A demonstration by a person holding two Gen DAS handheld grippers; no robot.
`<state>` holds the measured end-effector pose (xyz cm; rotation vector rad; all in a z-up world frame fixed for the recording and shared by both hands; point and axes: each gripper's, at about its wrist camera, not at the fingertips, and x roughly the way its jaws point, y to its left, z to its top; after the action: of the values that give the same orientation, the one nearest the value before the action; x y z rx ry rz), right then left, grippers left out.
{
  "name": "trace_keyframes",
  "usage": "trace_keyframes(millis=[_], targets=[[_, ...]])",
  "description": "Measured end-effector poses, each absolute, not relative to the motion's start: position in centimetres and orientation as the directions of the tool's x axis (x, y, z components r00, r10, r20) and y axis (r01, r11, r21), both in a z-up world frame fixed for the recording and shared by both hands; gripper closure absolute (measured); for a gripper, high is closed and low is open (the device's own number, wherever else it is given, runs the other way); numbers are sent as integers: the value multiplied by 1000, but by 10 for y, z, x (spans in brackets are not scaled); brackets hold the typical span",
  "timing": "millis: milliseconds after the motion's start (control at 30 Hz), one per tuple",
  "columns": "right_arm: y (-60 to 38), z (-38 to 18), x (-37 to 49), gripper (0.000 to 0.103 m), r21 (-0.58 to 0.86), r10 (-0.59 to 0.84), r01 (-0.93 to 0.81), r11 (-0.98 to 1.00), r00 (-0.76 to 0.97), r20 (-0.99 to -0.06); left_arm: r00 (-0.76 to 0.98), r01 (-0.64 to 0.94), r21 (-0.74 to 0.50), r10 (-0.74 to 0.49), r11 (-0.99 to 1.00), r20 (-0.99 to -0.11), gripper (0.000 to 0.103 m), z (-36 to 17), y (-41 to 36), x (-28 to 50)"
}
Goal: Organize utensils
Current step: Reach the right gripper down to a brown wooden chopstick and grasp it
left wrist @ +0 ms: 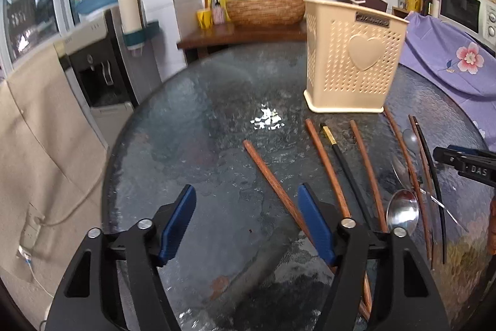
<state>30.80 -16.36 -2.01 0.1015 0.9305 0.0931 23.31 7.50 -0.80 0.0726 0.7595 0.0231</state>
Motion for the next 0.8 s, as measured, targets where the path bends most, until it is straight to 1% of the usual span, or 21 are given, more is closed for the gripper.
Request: trace_keyframes(millis=[100, 167, 200, 233, 333, 500, 633, 800], targets=[[-162, -22, 318, 57, 140, 131, -30, 990, 575, -807, 703, 13, 52, 28, 999, -711, 40, -13, 79, 243], [-160, -23, 325, 61, 116, 114, -31, 993, 568, -815, 695, 15, 56, 30, 998, -719, 42, -15, 79, 249], [-158, -24, 325, 65, 99, 98, -30, 995, 568, -817, 691, 15, 58, 32, 998, -723, 42, -16, 80, 252], [-156, -25, 325, 67, 92, 93, -31, 995, 567, -818, 683, 16, 58, 31, 998, -729, 44, -17, 80, 256], [-157, -25, 334, 72, 100, 97, -25, 995, 551, -829, 657, 14, 43, 23, 999, -753, 47, -21, 83, 268], [-161, -25, 352, 78, 93, 89, -20, 995, 540, -837, 628, 4, 33, 23, 999, -778, 48, -25, 85, 284], [-160, -23, 369, 81, 91, 88, -22, 996, 532, -842, 585, -12, -9, 0, 1000, -811, 52, -28, 92, 298], [-158, -21, 390, 85, 80, 89, -40, 996, 523, -848, 546, -31, 5, 21, 1000, -838, 57, -32, 94, 316]])
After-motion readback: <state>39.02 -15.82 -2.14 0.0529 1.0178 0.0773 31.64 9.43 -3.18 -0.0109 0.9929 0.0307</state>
